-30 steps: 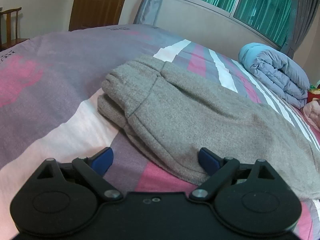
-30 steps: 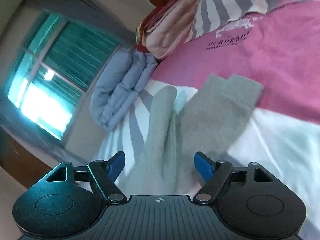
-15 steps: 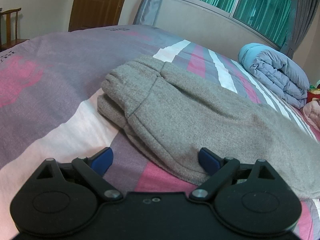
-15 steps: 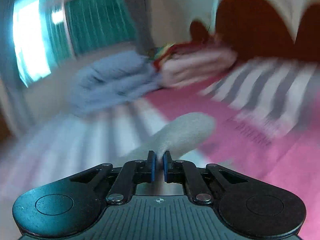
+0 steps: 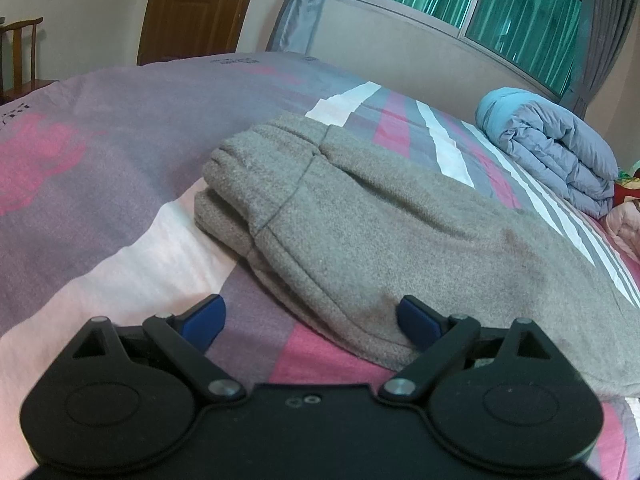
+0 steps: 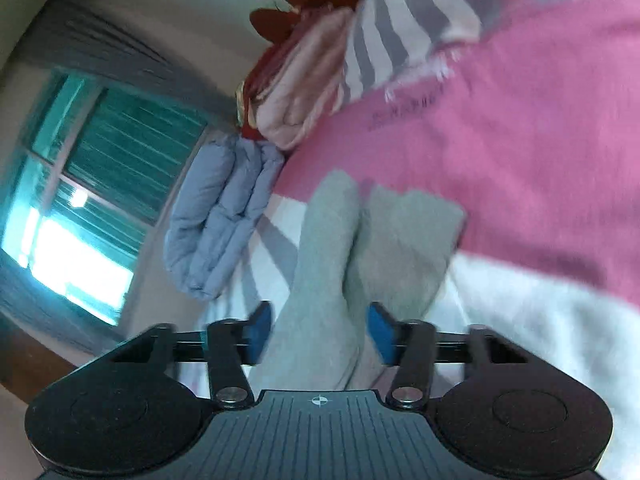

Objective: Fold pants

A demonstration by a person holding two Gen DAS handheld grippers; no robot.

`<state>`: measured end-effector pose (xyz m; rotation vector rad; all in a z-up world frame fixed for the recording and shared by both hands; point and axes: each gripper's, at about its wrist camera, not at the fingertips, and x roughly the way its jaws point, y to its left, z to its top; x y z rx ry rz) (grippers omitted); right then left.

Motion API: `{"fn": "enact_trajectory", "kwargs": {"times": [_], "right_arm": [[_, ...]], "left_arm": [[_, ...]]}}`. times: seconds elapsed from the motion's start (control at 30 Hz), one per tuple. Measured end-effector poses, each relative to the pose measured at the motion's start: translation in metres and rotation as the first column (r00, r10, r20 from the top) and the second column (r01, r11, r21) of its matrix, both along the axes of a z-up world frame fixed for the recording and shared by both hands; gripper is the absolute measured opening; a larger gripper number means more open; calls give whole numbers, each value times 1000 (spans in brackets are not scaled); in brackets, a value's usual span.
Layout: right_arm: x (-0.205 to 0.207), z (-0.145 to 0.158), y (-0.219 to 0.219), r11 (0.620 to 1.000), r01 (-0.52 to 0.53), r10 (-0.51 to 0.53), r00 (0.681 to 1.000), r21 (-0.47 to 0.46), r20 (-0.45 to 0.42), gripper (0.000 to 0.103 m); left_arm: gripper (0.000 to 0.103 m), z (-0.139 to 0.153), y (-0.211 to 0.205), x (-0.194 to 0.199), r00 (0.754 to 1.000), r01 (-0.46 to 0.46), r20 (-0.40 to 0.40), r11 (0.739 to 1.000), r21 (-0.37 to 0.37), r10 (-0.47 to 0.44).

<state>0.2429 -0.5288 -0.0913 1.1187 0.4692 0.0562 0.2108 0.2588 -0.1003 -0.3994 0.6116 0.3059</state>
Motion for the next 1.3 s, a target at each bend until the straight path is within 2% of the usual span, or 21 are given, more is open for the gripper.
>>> {"fn": "enact_trajectory", "kwargs": {"times": [0.13, 0.2, 0.27, 0.3, 0.33, 0.37, 0.43, 0.47, 0.5, 0.53, 0.57, 0.6, 0.67, 0.73, 0.8, 0.87, 0.97, 1.03, 1.1, 1.17, 1.3], "right_arm": [[21, -21, -8, 991, -65, 74, 995, 120, -69, 40], [43, -13, -8, 998, -52, 54, 991, 20, -121, 12], [54, 9, 5, 989, -61, 47, 993, -137, -106, 11], [57, 29, 21, 950, -76, 52, 995, -303, -84, 11], [55, 42, 44, 886, -85, 58, 996, -456, -73, 11], [54, 52, 70, 787, -103, 68, 994, -608, -81, 11], [61, 50, 112, 604, -235, 157, 972, -762, -176, 13], [62, 45, 129, 516, -280, 194, 959, -810, -208, 19], [55, 41, 139, 473, -286, 238, 952, -833, -192, 33], [43, 39, 141, 491, -277, 290, 946, -826, -145, 41], [30, 36, 133, 551, -272, 329, 940, -789, -95, 51], [25, 34, 126, 599, -271, 334, 940, -754, -72, 56], [16, 27, 106, 704, -253, 298, 953, -664, -48, 56], [6, 18, 77, 819, -205, 224, 974, -535, -31, 56], [0, 12, 49, 894, -142, 146, 989, -425, -23, 56], [-2, 13, 31, 929, -118, 112, 993, -352, -39, 56], [-4, 9, 18, 971, -81, 82, 997, -223, -8, 56], [-3, 4, 9, 993, -57, 57, 998, -106, -6, 56], [-3, 0, 0, 999, -35, 35, 999, 11, 10, 56], [-1, 1, -8, 996, -37, 36, 999, 86, 12, 56], [1, 1, -18, 986, -24, 27, 1000, 163, -12, 54]], "left_arm": [[88, 0, 0, 0, 1000, -1, 1, 1000, 2, 1], [88, 0, 0, 0, 1000, -1, 0, 1000, 1, 1], [88, 0, 0, 0, 1000, -1, 2, 1000, 1, 1], [88, 0, 0, -1, 1000, -1, 3, 1000, 2, 1], [88, 0, 0, -1, 1000, -1, 3, 1000, 3, 1], [88, 0, 0, -1, 1000, -1, 1, 1000, 3, 1], [88, 0, 0, -1, 1000, 0, 0, 1000, 4, 0], [88, 0, 0, -1, 1000, -1, 1, 1000, 3, 1], [88, 0, 0, -1, 1000, 0, 0, 1000, 3, 0], [88, 0, 0, -1, 1000, 0, 1, 1000, 3, 0], [88, -1, 0, -1, 1000, 0, 2, 1000, 4, 0], [88, -1, -1, -1, 1000, -1, 3, 1000, 4, 1], [88, 1, -2, -1, 1000, -5, 2, 1000, 10, 5], [88, 6, -9, -3, 1000, -7, 4, 998, 60, 7], [87, 14, -15, -5, 999, -40, -4, 998, 42, 40], [87, 24, -30, -4, 1000, -22, 7, 1000, 6, 22], [89, 32, -66, 5, 1000, 27, 2, 999, 31, -27], [93, 24, -84, 14, 998, 38, -42, 999, 38, -37], [97, 13, -92, 19, 998, 29, -52, 996, 89, -24], [97, 11, -92, 20, 999, 21, -50, 996, 91, -16], [97, 10, -91, 19, 999, 27, -43, 996, 90, -23]]}}
